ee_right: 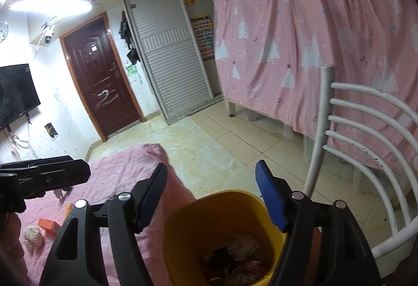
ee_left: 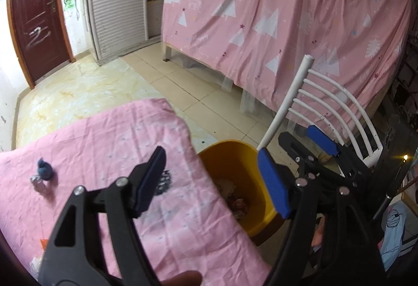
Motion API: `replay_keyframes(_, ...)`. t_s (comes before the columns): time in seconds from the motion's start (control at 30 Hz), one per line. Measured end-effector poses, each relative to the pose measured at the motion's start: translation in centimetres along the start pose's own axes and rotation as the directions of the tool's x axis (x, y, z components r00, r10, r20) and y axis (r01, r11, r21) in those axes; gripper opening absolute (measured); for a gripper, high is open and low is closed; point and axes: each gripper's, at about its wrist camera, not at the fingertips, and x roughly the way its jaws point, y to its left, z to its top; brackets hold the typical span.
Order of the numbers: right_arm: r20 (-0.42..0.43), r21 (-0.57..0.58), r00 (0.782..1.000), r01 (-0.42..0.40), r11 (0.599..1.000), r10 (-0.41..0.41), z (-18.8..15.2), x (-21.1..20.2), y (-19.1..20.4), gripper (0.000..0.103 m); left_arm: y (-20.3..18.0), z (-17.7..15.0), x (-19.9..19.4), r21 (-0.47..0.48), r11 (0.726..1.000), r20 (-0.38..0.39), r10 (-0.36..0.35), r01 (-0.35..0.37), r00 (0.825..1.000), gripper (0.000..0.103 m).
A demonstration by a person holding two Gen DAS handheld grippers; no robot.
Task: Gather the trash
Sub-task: 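Carry the orange bowl and black bag to the yellow bin and open both tools, then grasp the white paper ball with the left tool while the right tool grasps the yellow thread spool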
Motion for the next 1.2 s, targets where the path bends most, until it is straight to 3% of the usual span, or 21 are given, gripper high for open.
replay_keyframes(0.3, -0.034, -0.081, 0.995, -0.098, 0.992, 0.096, -0.7, 0.6, 4.9, 0.07, 5.9, -1.0, -3.8, -0.084, 0.994, 0.039, 0.077, -0.074, 0.996, 0.075)
replay_keyframes(0.5, -0.081, -0.102, 0.981, -0.187, 0.977, 0.179, -1.4, 1.1, 7.9, 0.07, 10.4, -2.2, -6.1, -0.14, 0.982, 0.059, 0.133, -0.124, 0.989, 0.079)
replay_keyframes(0.77, -0.148, -0.139, 0.963, -0.245, 0.96, 0.224, -2.9, 2.3, 11.9, 0.07, 15.6, -4.3, -9.4, -0.187, 0.964, 0.087, 0.21, -0.191, 0.974, 0.083)
replay_keyframes(1.0, -0.194, -0.175, 0.947, -0.289, 0.941, 0.255, -3.4, 3.5, 15.3, 0.07, 18.9, -6.7, -10.8, -0.195, 0.949, 0.078, 0.267, -0.248, 0.96, 0.084)
replay_keyframes(1.2, -0.225, -0.219, 0.938, -0.314, 0.924, 0.265, -3.8, 4.0, 18.1, 0.071, 20.4, -10.2, -11.2, -0.156, 0.952, 0.04, 0.273, -0.264, 0.961, 0.088)
